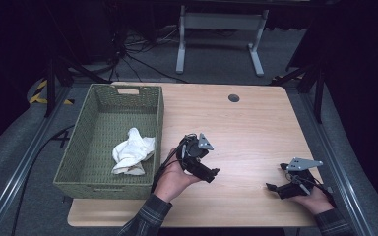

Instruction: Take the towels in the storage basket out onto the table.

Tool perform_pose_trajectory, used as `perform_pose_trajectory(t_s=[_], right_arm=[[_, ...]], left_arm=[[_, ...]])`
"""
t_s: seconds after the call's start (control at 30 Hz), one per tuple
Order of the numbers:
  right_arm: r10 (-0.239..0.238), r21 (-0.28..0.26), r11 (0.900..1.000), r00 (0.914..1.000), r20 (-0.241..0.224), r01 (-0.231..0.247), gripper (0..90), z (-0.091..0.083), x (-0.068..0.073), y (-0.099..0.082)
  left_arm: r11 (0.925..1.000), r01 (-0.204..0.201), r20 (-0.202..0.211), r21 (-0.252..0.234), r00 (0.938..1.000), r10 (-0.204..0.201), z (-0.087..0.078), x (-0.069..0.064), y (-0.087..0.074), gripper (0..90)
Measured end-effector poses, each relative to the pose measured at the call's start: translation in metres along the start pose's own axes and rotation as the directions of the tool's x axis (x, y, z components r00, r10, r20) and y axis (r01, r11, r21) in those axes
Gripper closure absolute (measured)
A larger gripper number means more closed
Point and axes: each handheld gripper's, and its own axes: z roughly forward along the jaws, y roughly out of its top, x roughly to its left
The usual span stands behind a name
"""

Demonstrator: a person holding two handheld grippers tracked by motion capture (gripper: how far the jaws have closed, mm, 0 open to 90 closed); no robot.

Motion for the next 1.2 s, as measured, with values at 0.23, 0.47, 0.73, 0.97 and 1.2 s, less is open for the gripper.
perform_pose_trajectory(t_s=[0.23,0.47,0.73,0.97,1.2], right_arm=[[0.000,0.000,1.0000,1.0000,0.000,0.000,0.0,0.000,0.000,0.000],[0.000,0.000,1.0000,1.0000,0.000,0.000,0.0,0.000,0.000,0.000],[0.001,-0.001,1.0000,1.0000,0.000,-0.001,0.0,0.000,0.000,0.000],[0.001,-0.002,1.0000,1.0000,0.001,-0.001,0.0,0.000,0.000,0.000],[0.001,-0.002,1.0000,1.0000,0.001,-0.001,0.0,0.000,0.000,0.000]], left_arm=[[0.9999,0.008,-0.008,-0.012,0.9999,-0.008,-0.009,0.010,-0.001,2.6],[0.9992,0.012,-0.024,-0.039,0.9996,-0.013,-0.022,0.019,0.001,2.6],[0.9981,0.017,-0.032,-0.059,0.9993,-0.019,-0.032,0.027,0.003,2.8],[0.9965,0.029,-0.041,-0.078,0.9986,-0.033,-0.042,0.038,0.002,3.1],[0.9945,0.046,-0.045,-0.094,0.9977,-0.051,-0.056,0.047,-0.002,3.5]])
